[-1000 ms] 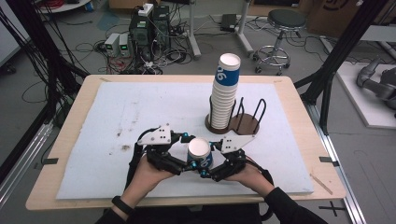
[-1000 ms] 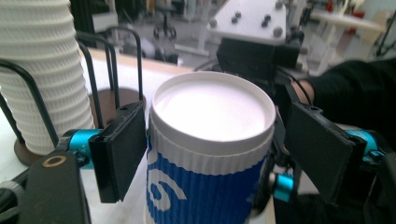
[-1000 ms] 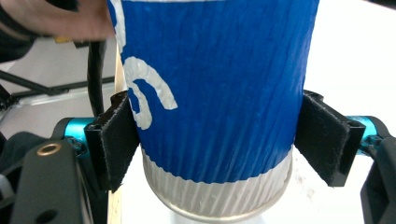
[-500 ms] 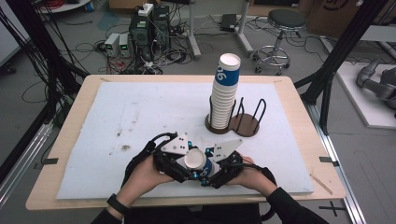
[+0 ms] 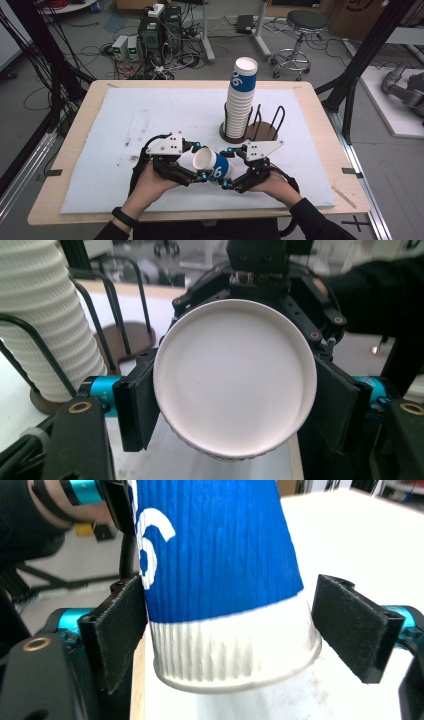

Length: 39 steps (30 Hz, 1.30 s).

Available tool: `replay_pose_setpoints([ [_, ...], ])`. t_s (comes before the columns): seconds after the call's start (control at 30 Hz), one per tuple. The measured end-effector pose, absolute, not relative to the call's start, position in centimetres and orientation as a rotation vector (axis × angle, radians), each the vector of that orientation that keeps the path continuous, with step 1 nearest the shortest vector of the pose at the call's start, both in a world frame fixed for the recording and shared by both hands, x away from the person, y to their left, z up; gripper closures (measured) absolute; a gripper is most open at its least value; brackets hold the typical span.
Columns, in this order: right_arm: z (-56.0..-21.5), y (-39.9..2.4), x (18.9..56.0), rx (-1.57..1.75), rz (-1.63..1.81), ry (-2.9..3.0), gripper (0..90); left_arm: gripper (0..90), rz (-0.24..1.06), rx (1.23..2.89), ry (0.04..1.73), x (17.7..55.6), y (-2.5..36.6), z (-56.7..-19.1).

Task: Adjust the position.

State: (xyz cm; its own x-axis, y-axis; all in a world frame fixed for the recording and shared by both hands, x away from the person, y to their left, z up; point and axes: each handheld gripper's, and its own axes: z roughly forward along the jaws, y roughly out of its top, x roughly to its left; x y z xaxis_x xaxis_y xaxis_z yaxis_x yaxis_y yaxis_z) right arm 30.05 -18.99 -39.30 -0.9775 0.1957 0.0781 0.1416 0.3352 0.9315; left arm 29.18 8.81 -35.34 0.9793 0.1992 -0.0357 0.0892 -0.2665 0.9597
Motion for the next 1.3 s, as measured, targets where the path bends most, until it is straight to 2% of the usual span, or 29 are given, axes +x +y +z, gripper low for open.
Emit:
replay_pose_setpoints([
  [0.17, -39.3, -18.9, 29.9, 0.320, 1.763, 2.491, 14.7, 29.7, 0.094, 1.778, 0.227, 29.2, 8.9, -35.8],
  [0.37, -39.3, -18.6, 29.8, 0.271, 1.700, 2.532, 18.5, 28.7, 0.101, 1.811, 0.211, 29.0, 8.5, -35.8],
  [0.53, -39.3, -18.4, 29.7, 0.205, 1.616, 2.566, 22.8, 23.5, 0.113, 1.955, 0.205, 28.7, 7.8, -35.0],
  [0.73, -39.2, -18.1, 29.5, 0.167, 1.497, 2.619, 23.1, 24.1, 0.166, 2.105, 0.181, 28.3, 7.1, -34.6],
  [0.8, -39.1, -17.9, 29.4, 0.128, 1.449, 2.621, 22.3, 28.0, 0.186, 2.121, 0.167, 28.3, 7.0, -34.7],
  [0.93, -38.9, -18.3, 29.6, 0.128, 1.513, 2.559, 18.1, 28.5, 0.160, 2.027, 0.153, 28.8, 7.9, -35.1],
  [1.07, -38.2, -19.6, 29.9, 0.224, 1.709, 2.477, 15.1, 29.1, 0.088, 1.821, 0.201, 29.5, 9.3, -36.0],
  [1.3, -37.8, -20.5, 30.2, 0.337, 1.910, 2.355, 14.7, 29.5, 0.054, 1.636, 0.242, 29.7, 9.9, -36.7],
])
